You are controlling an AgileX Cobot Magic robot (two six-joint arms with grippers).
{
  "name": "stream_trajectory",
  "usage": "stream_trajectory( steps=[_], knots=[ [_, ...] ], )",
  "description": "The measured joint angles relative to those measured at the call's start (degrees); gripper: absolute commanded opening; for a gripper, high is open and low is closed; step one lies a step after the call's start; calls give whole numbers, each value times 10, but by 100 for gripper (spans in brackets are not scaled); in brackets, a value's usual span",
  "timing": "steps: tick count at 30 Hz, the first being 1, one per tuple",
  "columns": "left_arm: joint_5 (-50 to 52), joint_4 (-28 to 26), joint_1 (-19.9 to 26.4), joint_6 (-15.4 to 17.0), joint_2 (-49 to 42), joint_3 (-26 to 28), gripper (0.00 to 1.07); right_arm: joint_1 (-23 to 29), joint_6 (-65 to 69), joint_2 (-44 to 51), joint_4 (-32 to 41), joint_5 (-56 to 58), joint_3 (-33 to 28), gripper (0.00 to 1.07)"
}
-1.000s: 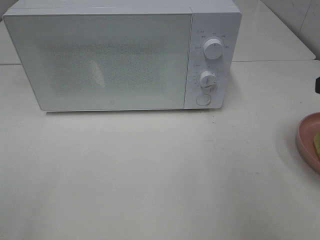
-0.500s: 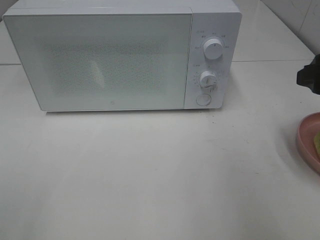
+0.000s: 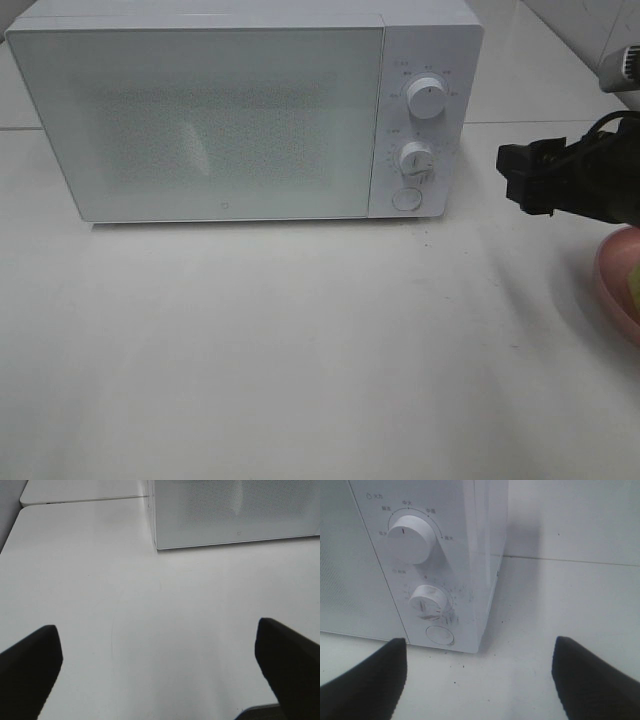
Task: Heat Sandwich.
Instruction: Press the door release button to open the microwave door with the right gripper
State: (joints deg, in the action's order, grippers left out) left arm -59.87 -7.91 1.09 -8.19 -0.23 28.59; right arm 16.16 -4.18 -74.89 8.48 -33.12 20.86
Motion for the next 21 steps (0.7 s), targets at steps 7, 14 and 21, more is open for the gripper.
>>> stream_trajectory(
  steps=[7,14,21],
  knots=[
    [0,0,0,0,0,0,103,77,-35,-77,111,-162,-33,76],
    [0,0,0,0,0,0,103,145,-44,-155,187,-255,-34,76],
    [0,0,0,0,0,0,103,223,-57,-230,300,-338,-33,76]
  ],
)
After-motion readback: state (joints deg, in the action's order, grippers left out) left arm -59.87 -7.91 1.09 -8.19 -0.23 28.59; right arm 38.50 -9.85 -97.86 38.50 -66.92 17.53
